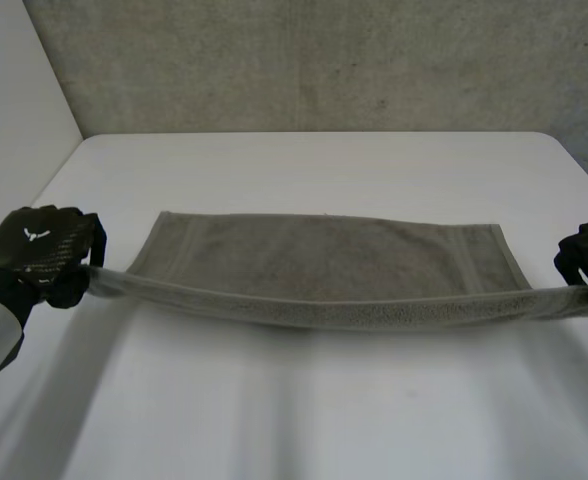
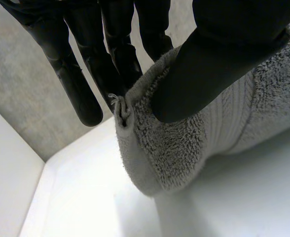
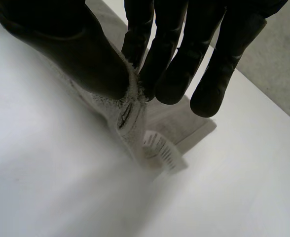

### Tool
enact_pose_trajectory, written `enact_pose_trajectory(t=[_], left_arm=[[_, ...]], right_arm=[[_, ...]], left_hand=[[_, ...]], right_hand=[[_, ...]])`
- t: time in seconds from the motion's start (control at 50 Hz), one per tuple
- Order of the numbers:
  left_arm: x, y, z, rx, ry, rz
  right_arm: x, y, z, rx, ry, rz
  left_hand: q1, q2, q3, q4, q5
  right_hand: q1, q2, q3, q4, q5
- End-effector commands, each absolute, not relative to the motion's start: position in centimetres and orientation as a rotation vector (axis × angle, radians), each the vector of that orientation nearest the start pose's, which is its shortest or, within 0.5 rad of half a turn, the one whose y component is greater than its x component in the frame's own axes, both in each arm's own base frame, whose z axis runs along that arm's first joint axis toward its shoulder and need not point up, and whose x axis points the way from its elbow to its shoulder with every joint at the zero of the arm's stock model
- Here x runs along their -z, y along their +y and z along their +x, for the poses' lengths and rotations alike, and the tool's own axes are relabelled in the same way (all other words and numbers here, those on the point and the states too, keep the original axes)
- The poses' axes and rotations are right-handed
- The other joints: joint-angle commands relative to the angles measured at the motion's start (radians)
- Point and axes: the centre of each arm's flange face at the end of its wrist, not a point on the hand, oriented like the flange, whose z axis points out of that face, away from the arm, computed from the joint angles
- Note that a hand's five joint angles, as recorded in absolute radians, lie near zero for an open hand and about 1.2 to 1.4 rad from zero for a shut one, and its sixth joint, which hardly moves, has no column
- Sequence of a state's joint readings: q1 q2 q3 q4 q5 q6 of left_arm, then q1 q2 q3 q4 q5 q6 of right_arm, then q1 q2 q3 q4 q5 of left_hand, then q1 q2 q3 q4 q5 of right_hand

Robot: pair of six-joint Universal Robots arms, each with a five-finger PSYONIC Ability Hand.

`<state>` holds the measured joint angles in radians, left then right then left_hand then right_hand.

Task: Fold the towel.

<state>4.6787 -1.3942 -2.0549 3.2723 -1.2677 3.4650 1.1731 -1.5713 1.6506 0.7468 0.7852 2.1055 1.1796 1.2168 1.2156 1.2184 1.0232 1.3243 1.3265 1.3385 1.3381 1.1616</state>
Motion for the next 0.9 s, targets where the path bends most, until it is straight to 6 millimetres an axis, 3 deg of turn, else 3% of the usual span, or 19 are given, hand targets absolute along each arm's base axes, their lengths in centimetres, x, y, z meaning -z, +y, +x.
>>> enact_pose_trajectory(t=[0.02,0.06,0.08,0.1,0.18,0.22,0.24,0.28,0.34,0.4,0.46,0.5,0.56,0.68,0.7,0.72,0.74,0.76,0.9], left_arm=[[-23.1,-23.8,-16.9,2.11,2.314,0.777],[-21.7,-26.1,-17.6,2.085,2.353,0.808],[-21.7,-26.1,-17.6,2.085,2.353,0.808],[-21.1,-27.0,-18.7,2.084,2.363,0.854],[-19.8,-29.0,-20.3,2.063,2.384,0.891],[-17.9,-31.7,-21.0,1.999,2.399,0.844],[-17.9,-31.7,-21.0,1.999,2.399,0.844],[-16.8,-34.5,-21.2,1.972,2.383,0.768],[-16.4,-35.6,-21.5,1.972,2.37,0.751],[-15.7,-37.6,-22.4,2.002,2.341,0.749],[-15.3,-39.2,-23.3,2.041,2.307,0.752],[-15.0,-40.7,-23.6,2.076,2.276,0.731],[-14.6,-41.7,-24.1,2.096,2.253,0.699],[-13.8,-42.4,-25.2,2.132,2.229,0.704],[-13.4,-42.3,-25.6,2.138,2.221,0.717],[-13.0,-42.2,-25.9,2.138,2.214,0.725],[-13.0,-42.2,-25.9,2.138,2.214,0.725],[-12.7,-41.9,-26.3,2.135,2.218,0.738],[-11.6,-41.1,-26.4,2.099,2.256,0.761]], right_arm=[[-26.8,-27.3,10.3,1.458,2.316,-1.244],[-25.5,-28.5,12.4,1.383,2.245,-1.32],[-25.5,-28.5,12.4,1.382,2.244,-1.32],[-25.1,-29.1,13.7,1.348,2.219,-1.345],[-23.7,-31.3,14.3,1.31,2.27,-1.311],[-22.2,-33.9,14.7,1.333,2.323,-1.285],[-22.2,-33.9,14.7,1.334,2.323,-1.285],[-20.8,-36.0,16.2,1.407,2.326,-1.28],[-20.3,-37.0,16.6,1.463,2.334,-1.262],[-19.6,-40.2,17.0,1.698,2.352,-1.161],[-19.5,-41.1,17.2,1.785,2.339,-1.12],[-19.7,-42.6,17.3,1.949,2.301,-1.04],[-19.7,-43.6,17.2,2.053,2.268,-1.007],[-18.9,-44.0,17.8,2.065,2.241,-1.016],[-18.6,-44.0,17.8,2.058,2.248,-1.017],[-18.2,-44.0,17.9,2.049,2.256,-1.019],[-18.2,-44.0,17.9,2.049,2.256,-1.019],[-17.8,-44.0,17.9,2.043,2.264,-1.02],[-16.8,-43.2,18.2,1.977,2.298,-1.014]], left_hand=[[0.217,0.18,0.181,0.178,0.198],[0.217,0.18,0.181,0.178,0.198],[0.217,0.18,0.181,0.178,0.198],[0.217,0.18,0.181,0.178,0.198],[0.217,0.18,0.181,0.178,0.198],[0.217,0.18,0.181,0.178,0.198],[0.217,0.18,0.181,0.178,0.198],[0.217,0.18,0.181,0.178,0.198],[0.217,0.18,0.181,0.178,0.198],[0.217,0.18,0.181,0.178,0.198],[0.217,0.18,0.181,0.178,0.198],[0.217,0.18,0.181,0.178,0.198],[0.217,0.18,0.181,0.178,0.198],[0.217,0.18,0.181,0.178,0.198],[-0.039,-0.076,-0.075,-0.078,-0.057],[-0.797,-0.834,-0.833,-0.836,-0.815],[-0.805,-0.842,-0.841,-0.843,-0.823],[-0.996,-1.034,-1.032,-1.035,-1.015],[-1.001,-1.038,-1.037,-1.04,-1.019]], right_hand=[[0.072,0.07,0.058,0.058,0.06],[0.072,0.07,0.058,0.058,0.06],[0.072,0.07,0.058,0.058,0.06],[0.072,0.07,0.058,0.058,0.06],[0.072,0.07,0.058,0.058,0.06],[0.072,0.07,0.058,0.058,0.06],[0.072,0.07,0.058,0.058,0.06],[0.072,0.07,0.058,0.058,0.06],[0.072,0.07,0.058,0.058,0.06],[0.072,0.07,0.058,0.058,0.06],[0.072,0.07,0.058,0.058,0.06],[0.072,0.07,0.058,0.058,0.06],[0.072,0.07,0.058,0.058,0.06],[0.072,0.07,0.058,0.058,0.06],[-0.421,-0.423,-0.435,-0.435,-0.433],[-1.15,-1.152,-1.164,-1.164,-1.162],[-1.15,-1.152,-1.164,-1.164,-1.162],[-1.15,-1.152,-1.164,-1.164,-1.162],[-1.15,-1.152,-1.164,-1.164,-1.162]])
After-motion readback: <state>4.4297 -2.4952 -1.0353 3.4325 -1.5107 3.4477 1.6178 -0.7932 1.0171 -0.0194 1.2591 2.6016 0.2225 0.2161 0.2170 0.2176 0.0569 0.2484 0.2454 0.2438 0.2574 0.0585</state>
